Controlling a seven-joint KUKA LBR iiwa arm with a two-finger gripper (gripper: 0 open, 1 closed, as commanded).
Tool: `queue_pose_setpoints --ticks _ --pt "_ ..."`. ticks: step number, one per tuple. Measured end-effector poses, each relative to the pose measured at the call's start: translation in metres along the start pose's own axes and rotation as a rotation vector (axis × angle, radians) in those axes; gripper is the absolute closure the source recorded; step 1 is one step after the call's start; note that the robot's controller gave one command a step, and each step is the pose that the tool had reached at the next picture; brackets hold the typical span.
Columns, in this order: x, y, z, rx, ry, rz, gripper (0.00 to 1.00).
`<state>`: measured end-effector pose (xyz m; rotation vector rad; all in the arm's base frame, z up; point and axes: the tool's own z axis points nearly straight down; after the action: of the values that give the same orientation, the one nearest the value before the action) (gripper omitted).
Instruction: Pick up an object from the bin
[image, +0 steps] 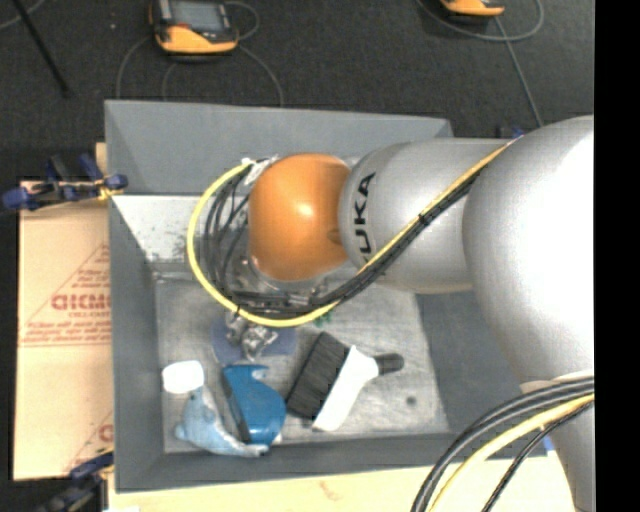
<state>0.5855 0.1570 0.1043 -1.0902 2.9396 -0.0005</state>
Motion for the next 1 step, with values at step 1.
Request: queue_pose_setpoints --ticks 1 --pt "-0.0140 -0.0221 -0.0227 0.000 -0.001 0.005 1.00"
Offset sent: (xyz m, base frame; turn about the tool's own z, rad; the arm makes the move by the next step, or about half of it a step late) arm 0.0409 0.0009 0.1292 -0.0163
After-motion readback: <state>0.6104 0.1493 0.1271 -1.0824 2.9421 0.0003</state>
